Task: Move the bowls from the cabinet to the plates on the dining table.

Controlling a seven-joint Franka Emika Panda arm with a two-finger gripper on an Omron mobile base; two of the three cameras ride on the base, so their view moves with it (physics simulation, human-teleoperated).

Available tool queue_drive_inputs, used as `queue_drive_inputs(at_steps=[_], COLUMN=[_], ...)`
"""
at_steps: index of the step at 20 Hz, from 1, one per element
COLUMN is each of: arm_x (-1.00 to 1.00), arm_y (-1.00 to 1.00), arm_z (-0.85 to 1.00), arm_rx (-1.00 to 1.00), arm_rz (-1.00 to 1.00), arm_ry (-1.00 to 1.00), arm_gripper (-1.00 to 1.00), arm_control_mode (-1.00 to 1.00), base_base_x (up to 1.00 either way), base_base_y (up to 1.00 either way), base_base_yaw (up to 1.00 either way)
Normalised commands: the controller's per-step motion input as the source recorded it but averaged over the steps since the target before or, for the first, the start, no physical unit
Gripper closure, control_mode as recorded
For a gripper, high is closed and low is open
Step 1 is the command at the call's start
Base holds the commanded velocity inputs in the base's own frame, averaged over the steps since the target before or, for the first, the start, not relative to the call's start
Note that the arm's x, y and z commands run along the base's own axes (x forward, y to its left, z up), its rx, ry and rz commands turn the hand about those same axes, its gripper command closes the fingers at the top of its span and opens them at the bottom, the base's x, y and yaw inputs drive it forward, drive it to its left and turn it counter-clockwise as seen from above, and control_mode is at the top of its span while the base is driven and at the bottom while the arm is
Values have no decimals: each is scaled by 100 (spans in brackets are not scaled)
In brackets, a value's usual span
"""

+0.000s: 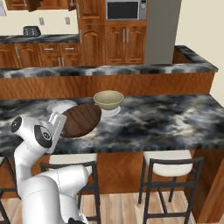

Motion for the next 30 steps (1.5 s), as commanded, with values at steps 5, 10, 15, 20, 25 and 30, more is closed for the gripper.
queue_drive_inputs(at_steps=[5, 10, 15, 20, 25, 30], arm_x=[0, 0, 0, 0, 0, 0], arm_y=[0, 0, 0, 0, 0, 0], arm_z=[0, 0, 0, 0, 0, 0], arm_rx=[0, 0, 0, 0, 0, 0], arm_rz=[0, 0, 0, 0, 0, 0], arm_ry=[0, 0, 0, 0, 0, 0], arm_gripper=[100, 100, 100, 100, 100, 100], arm_control_mode=[100, 100, 100, 100, 100, 100], base_base_x=[6, -53, -42, -8, 7, 0], base_base_y=[75, 68, 75, 11, -49, -68], base_base_yaw=[-8, -1, 0, -4, -2, 0])
